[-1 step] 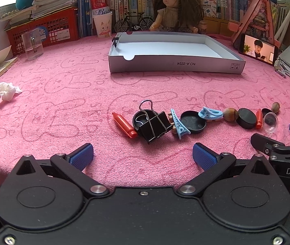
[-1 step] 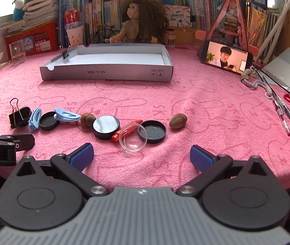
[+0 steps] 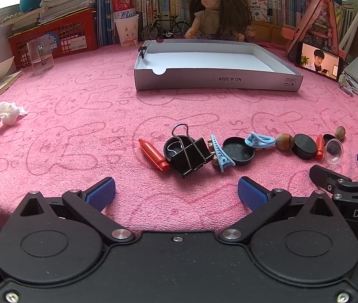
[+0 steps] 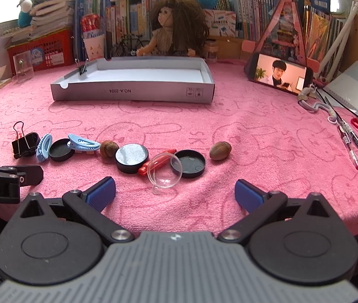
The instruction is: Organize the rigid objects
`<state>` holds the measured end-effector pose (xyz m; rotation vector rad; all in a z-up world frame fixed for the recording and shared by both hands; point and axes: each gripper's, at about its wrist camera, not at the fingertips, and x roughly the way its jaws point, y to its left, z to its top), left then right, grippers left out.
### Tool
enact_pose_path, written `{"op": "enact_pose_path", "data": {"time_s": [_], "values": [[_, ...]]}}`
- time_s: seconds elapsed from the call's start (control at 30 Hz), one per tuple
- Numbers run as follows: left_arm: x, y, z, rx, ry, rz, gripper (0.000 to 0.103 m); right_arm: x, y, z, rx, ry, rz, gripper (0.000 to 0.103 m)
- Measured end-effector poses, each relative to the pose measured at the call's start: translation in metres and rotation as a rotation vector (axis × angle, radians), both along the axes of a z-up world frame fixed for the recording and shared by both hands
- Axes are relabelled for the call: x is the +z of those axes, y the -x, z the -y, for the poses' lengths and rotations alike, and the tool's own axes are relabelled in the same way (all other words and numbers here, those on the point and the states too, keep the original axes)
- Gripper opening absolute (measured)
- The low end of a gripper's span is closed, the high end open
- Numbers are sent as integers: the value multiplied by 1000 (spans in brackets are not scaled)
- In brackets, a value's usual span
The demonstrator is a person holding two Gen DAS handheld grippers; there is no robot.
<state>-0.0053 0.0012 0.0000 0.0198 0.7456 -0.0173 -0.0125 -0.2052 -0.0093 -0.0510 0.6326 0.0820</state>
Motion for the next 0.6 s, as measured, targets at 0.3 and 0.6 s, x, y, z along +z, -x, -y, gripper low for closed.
{"op": "enact_pose_path", "data": {"time_s": [0.3,0.6], "values": [[5,6,2,-5,-5,29,93,1,2,-2,17,16,37,103],[15,12,1,-32,31,96,57,6,4,-3,47,36,91,86]]}}
